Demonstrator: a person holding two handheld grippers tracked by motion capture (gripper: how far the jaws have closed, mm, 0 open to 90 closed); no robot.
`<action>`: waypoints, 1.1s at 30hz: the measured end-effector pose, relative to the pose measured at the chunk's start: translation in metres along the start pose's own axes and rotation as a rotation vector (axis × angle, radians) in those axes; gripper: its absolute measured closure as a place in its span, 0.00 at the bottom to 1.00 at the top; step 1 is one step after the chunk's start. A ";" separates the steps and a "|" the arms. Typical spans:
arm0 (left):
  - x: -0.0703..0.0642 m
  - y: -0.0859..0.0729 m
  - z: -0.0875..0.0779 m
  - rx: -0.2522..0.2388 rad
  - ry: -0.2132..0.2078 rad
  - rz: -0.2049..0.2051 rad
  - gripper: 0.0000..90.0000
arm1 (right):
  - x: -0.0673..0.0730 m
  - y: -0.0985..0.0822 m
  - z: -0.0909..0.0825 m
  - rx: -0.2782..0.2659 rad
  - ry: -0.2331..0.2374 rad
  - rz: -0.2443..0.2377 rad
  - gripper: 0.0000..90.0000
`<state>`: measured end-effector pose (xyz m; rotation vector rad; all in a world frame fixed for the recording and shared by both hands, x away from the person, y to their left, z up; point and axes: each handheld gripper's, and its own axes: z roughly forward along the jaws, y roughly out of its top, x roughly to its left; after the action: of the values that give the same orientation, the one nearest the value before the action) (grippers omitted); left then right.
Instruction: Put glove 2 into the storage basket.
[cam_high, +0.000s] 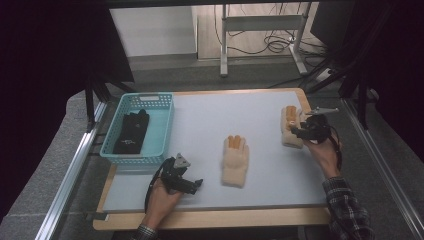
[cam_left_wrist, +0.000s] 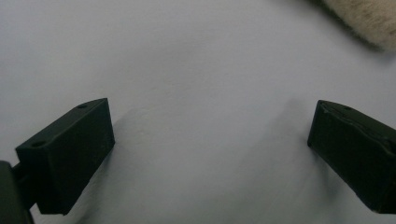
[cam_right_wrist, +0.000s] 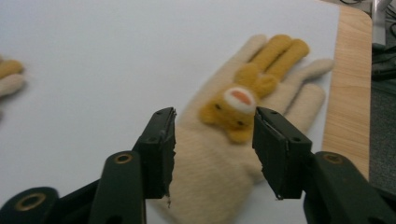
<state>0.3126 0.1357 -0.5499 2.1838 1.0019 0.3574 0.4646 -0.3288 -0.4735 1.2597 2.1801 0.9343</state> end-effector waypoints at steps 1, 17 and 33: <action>0.000 0.000 0.000 0.000 0.000 -0.001 0.01 | -0.004 0.000 0.002 0.001 -0.001 0.002 0.51; 0.000 0.000 0.000 0.000 0.000 -0.001 0.01 | -0.020 -0.002 0.045 0.028 -0.005 -0.034 0.39; 0.000 0.000 0.000 0.002 -0.001 -0.001 0.01 | -0.017 0.001 0.050 0.059 -0.018 0.013 0.68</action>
<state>0.3127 0.1358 -0.5497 2.1850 1.0036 0.3548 0.5068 -0.3270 -0.5056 1.3063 2.2034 0.8660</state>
